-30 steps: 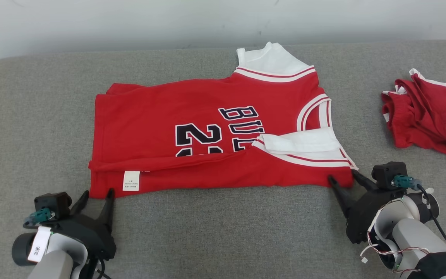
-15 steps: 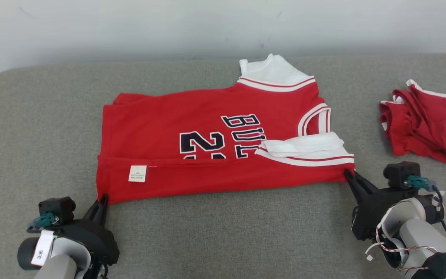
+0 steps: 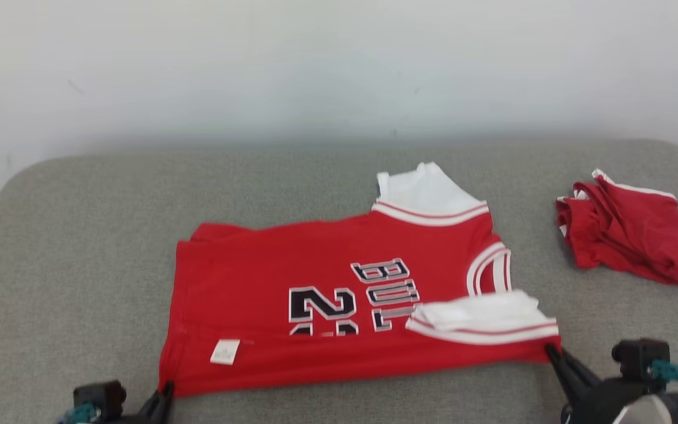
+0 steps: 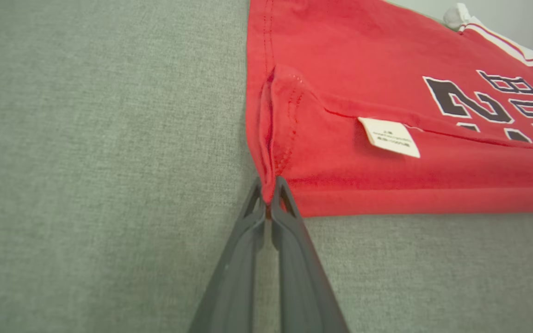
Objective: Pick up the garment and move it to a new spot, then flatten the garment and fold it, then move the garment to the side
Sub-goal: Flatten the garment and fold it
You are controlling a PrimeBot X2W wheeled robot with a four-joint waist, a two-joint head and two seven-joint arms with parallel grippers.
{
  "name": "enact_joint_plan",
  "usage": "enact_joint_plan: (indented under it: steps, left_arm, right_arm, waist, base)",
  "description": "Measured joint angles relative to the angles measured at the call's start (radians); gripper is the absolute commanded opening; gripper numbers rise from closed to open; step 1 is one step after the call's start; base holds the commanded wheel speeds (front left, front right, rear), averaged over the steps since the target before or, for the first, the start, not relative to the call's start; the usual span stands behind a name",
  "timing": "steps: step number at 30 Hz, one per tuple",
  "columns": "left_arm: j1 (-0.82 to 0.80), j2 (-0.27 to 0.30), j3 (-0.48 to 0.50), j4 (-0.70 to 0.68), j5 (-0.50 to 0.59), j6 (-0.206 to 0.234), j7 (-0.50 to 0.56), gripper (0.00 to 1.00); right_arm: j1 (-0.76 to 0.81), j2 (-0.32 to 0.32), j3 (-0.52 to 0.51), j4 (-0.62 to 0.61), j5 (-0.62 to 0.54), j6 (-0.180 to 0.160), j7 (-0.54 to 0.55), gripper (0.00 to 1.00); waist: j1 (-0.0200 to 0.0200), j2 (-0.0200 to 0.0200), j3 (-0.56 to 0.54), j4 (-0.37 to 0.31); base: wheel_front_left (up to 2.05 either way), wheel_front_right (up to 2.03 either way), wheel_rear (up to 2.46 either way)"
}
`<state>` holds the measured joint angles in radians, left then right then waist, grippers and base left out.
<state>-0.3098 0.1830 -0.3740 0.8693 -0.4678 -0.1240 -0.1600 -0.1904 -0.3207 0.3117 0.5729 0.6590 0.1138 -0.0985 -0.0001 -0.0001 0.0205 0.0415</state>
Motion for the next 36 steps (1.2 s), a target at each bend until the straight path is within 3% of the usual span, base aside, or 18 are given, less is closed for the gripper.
enact_joint_plan:
  steps: [10, 24, 25, 26, 27, 36]
  left_arm:
    - [0.125, 0.016, -0.001, -0.026, -0.029, -0.001, 0.037, 0.00]
    - [0.163, 0.035, 0.002, -0.087, -0.053, 0.000, 0.098, 0.00]
    - [0.163, 0.034, 0.002, -0.091, -0.054, 0.001, 0.099, 0.04]
    - [0.163, 0.034, 0.003, -0.097, -0.056, 0.003, 0.099, 0.58]
    - [0.164, 0.034, 0.006, -0.104, -0.059, 0.011, 0.099, 1.00]
    - [0.186, 0.040, 0.054, -0.205, -0.098, 0.029, 0.080, 1.00]
  right_arm:
    - [0.202, -0.024, 0.001, -0.124, 0.022, -0.002, 0.021, 0.00]
    - [0.307, -0.038, -0.012, -0.247, 0.066, -0.057, 0.109, 0.00]
    - [0.308, -0.039, -0.012, -0.251, 0.069, -0.064, 0.117, 0.23]
    - [0.308, -0.039, -0.013, -0.256, 0.071, -0.070, 0.120, 0.89]
    - [0.308, -0.041, -0.015, -0.260, 0.074, -0.075, 0.131, 1.00]
    - [0.326, -0.076, -0.080, -0.382, 0.122, -0.098, 0.143, 1.00]
  waist:
    - [-0.0001, 0.0000, -0.074, -0.007]
    - [0.0001, 0.0001, -0.075, -0.021]
    - [0.0000, 0.0001, -0.075, -0.021]
    - [0.0000, 0.0001, -0.074, -0.020]
    - [0.0001, 0.0001, -0.074, -0.020]
    - [0.0001, 0.0001, -0.075, -0.018]
  base:
    - [0.00, 0.00, 0.00]
    - [0.00, 0.00, 0.00]
    - [0.00, 0.00, 0.00]
    - [0.00, 0.00, 0.00]
    - [0.00, 0.00, 0.00]
    - [0.00, 0.00, 0.00]
